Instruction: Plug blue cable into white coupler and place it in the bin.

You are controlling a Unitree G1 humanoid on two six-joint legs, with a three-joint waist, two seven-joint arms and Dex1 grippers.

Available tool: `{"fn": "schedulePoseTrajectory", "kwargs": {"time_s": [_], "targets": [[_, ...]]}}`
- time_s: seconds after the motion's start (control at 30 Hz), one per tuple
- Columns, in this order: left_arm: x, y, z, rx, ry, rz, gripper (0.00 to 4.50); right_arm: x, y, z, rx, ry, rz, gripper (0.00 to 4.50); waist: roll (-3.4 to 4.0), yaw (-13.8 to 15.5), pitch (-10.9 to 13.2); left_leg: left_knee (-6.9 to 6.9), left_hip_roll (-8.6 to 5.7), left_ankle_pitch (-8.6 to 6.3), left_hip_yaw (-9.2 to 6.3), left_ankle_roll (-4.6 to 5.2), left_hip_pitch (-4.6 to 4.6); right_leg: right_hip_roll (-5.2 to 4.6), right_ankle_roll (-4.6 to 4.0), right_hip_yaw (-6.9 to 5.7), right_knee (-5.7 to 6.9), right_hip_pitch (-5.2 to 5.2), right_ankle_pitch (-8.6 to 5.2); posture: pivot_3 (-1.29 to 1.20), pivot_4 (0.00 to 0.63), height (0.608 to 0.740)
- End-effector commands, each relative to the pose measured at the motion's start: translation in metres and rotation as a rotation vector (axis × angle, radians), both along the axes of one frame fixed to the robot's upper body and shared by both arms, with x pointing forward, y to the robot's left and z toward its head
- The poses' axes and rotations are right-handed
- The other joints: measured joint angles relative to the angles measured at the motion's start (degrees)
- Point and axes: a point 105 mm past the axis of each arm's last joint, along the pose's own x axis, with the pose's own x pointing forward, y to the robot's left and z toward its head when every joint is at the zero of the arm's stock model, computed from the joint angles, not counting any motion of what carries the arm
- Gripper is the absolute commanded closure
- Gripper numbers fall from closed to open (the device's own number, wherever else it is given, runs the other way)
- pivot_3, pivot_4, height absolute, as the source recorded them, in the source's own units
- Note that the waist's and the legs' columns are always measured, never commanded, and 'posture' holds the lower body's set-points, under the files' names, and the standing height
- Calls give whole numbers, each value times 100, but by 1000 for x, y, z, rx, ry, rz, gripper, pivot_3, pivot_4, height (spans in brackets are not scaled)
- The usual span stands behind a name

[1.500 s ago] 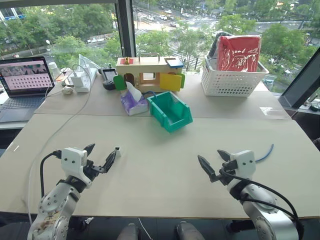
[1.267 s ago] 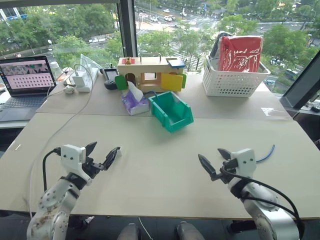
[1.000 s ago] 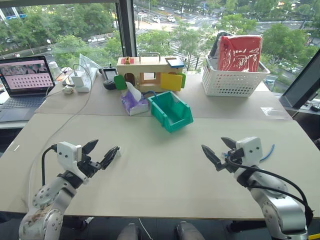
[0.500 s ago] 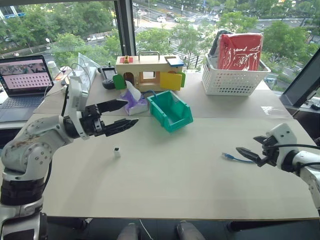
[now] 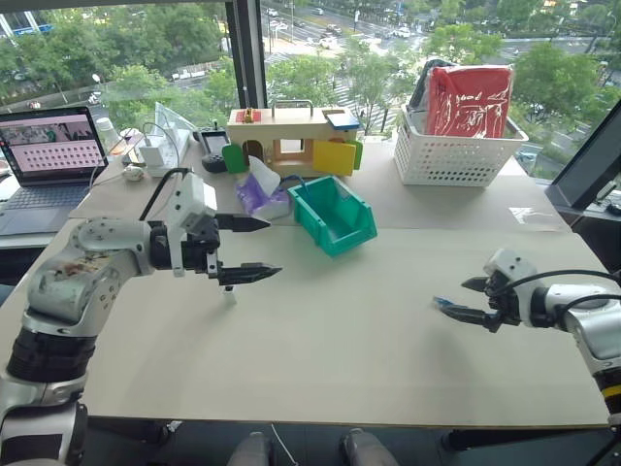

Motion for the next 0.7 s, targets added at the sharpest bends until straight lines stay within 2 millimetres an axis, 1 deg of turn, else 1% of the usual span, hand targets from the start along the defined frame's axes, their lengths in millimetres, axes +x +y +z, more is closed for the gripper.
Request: {"fn": "schedulePoseTrajectory", "kwargs": {"time_s": [0.03,0.07,0.1,0.17,0.23,0.27,0.3,0.33,0.4,0.43,0.57,0.67,0.7], "targets": [[-4,1,13,15,-11,-23,0,2,-6,2,-17,-10,2,568,0,9,0,0,-1,0,0,0,0,-1,0,0,0,0,0,0,150,715],[-4,0,13,23,-13,-28,0,2,-8,-1,-22,-2,-2,740,0,7,0,0,-3,0,1,0,0,-3,1,0,0,1,0,0,150,715],[-4,0,13,25,-19,-34,0,1,-9,-3,-21,7,2,1023,0,3,0,0,-3,0,1,0,1,-4,1,0,0,1,0,0,150,715],[-4,-1,17,2,-13,-53,0,-2,-7,-6,-24,19,28,1827,0,-5,0,0,-2,0,1,0,6,-3,1,1,1,4,0,0,150,715],[-3,-3,22,-13,-15,-77,0,-3,-4,-3,-16,15,51,2396,0,-5,0,0,-1,0,1,0,8,-2,1,0,4,5,0,0,150,715],[-3,-5,23,-15,-10,-93,0,-4,-1,-1,-14,12,68,2779,0,-6,0,1,-1,0,0,0,8,-1,1,-1,5,4,0,0,150,715],[-2,-7,25,-15,-8,-111,0,-4,4,3,-8,0,91,3182,0,-5,0,1,-1,1,0,0,9,-1,1,-1,6,5,0,0,150,715],[-1,-9,26,-14,-6,-122,0,-3,10,7,-3,-16,113,3489,0,-6,0,2,-1,1,0,0,8,-1,2,-1,6,5,0,0,150,715],[3,-14,22,8,2,-142,0,-2,29,17,4,-62,191,4226,0,-6,0,2,-2,1,0,-1,7,-1,2,0,5,4,0,0,150,715],[5,-16,17,40,-3,-152,0,-2,41,22,14,-83,232,4455,1,-15,0,2,-2,1,-1,-1,8,-1,2,-1,6,5,0,0,150,715],[7,-26,1,108,-17,-209,0,-3,77,35,25,-129,358,4455,2,-45,0,1,2,0,0,-1,10,5,1,2,11,2,0,0,150,715],[7,-33,-4,114,-24,-255,0,-6,101,40,41,-130,436,4455,2,-25,0,2,1,1,-2,-1,7,5,1,1,11,0,0,0,150,715],[4,-37,-6,119,-35,-289,0,-10,111,39,36,-117,487,4455,2,-15,0,2,1,1,-2,-1,6,5,1,0,10,0,0,0,150,715]]}}
